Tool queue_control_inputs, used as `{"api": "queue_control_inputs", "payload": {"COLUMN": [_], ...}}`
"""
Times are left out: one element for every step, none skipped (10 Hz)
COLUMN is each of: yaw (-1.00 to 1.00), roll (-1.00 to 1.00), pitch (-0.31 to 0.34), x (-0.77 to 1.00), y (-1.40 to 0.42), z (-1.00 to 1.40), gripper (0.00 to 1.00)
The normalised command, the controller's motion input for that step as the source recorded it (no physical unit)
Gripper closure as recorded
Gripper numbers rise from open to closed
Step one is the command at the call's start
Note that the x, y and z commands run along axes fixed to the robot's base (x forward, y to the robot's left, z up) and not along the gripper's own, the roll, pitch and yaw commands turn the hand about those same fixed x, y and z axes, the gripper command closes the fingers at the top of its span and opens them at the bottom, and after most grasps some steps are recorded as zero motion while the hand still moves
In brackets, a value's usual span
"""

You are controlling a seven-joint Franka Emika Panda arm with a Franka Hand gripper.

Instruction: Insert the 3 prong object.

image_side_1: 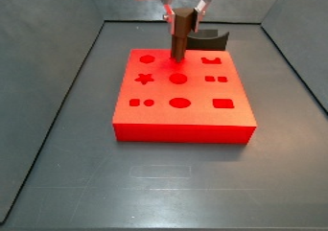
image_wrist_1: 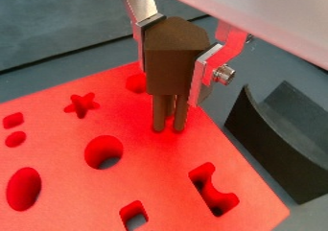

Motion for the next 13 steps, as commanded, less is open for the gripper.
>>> {"api": "queue_control_inputs", "payload": {"yaw": [-0.07,-0.21,-0.31,-0.32,-0.23,-0.19,-0.12,-0.08,-0.08,-0.07,-0.08,-0.09,-0.06], "roll": [0.19,0.11,0.0,-0.05,-0.02,0.0,0.0,0.0,0.0,0.0,0.0,0.0,0.0], "pitch": [0.0,0.0,0.0,0.0,-0.017,-0.016,-0.017,-0.009,-0.034,-0.053,-0.051,-0.041,-0.056], "x": [0.15,0.0,-0.07,-0.12,-0.05,0.0,0.0,0.0,-0.03,-0.17,-0.05,-0.01,-0.06], "y": [0.04,0.02,0.03,0.0,-0.03,-0.03,-0.02,-0.07,-0.01,0.0,0.0,0.0,0.03], "z": [-0.29,-0.21,-0.07,0.0,0.0,-0.04,-0.09,-0.13,-0.15,-0.17,-0.16,-0.15,-0.17], "gripper": [1.0,1.0,1.0,1.0,1.0,1.0,1.0,1.0,1.0,1.0,1.0,1.0,1.0]}}
